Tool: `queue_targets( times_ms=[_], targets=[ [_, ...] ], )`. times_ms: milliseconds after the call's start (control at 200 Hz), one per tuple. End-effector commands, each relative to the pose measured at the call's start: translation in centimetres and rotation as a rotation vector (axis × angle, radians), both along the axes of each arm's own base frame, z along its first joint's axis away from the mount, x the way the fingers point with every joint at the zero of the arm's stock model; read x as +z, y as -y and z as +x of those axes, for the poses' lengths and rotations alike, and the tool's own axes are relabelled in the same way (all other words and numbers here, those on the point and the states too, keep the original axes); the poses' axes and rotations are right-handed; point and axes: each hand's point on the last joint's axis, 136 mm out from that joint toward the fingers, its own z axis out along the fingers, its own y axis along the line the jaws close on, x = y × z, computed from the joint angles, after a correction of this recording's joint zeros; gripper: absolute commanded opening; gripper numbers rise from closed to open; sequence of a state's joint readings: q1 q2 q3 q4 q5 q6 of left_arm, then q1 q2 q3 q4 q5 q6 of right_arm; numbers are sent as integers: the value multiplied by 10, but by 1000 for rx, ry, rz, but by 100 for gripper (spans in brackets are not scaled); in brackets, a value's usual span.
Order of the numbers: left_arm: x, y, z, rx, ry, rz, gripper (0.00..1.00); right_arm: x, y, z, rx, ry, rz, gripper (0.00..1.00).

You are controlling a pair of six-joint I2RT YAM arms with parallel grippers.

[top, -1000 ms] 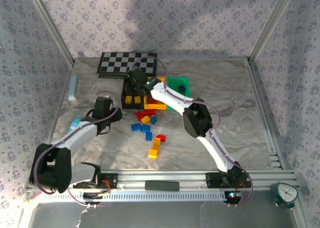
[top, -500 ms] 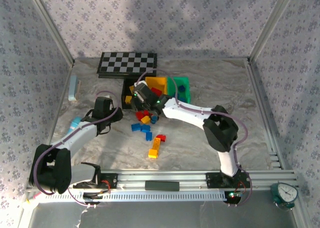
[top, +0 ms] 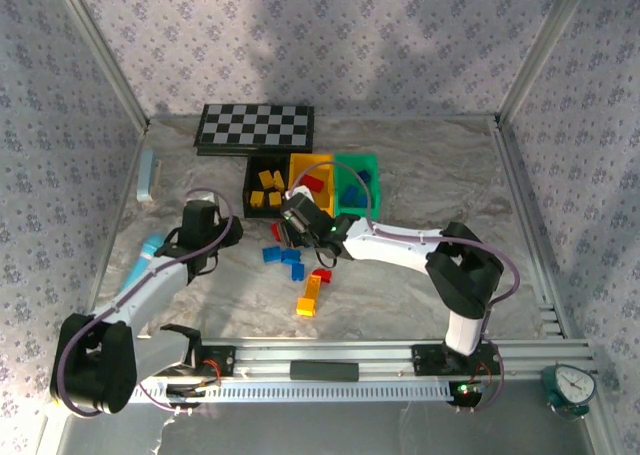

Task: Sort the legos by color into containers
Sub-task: Pick up the lego from the center of the table.

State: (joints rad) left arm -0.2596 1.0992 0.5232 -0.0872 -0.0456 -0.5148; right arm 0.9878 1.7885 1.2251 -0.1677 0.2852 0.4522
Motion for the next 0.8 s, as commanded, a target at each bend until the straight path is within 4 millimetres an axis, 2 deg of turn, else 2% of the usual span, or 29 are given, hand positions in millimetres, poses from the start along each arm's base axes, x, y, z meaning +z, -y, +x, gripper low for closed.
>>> queue_targets(
  times_ms=[0,135,155,270,480,795],
  targets=[
    [10,-3,5,21,49,-10,46,17,3,-4,-36,48,24,61],
    [11,-4,4,24,57,-7,46,17,-3,-14,-32,45,30,62],
    [12,-4,4,23,59,-8,46,4,3,-20,-33,30,1,63],
    [13,-4,3,23,62,-9,46,-3,4,-30,-35,19,-19,65],
    [10,-5,4,25,58,-4,46,-19,7,-37,-65,-24,-18,69],
    [7,-6,4,29,51,3,47,-44,-5,-44,-74,-137,57,71]
  ],
)
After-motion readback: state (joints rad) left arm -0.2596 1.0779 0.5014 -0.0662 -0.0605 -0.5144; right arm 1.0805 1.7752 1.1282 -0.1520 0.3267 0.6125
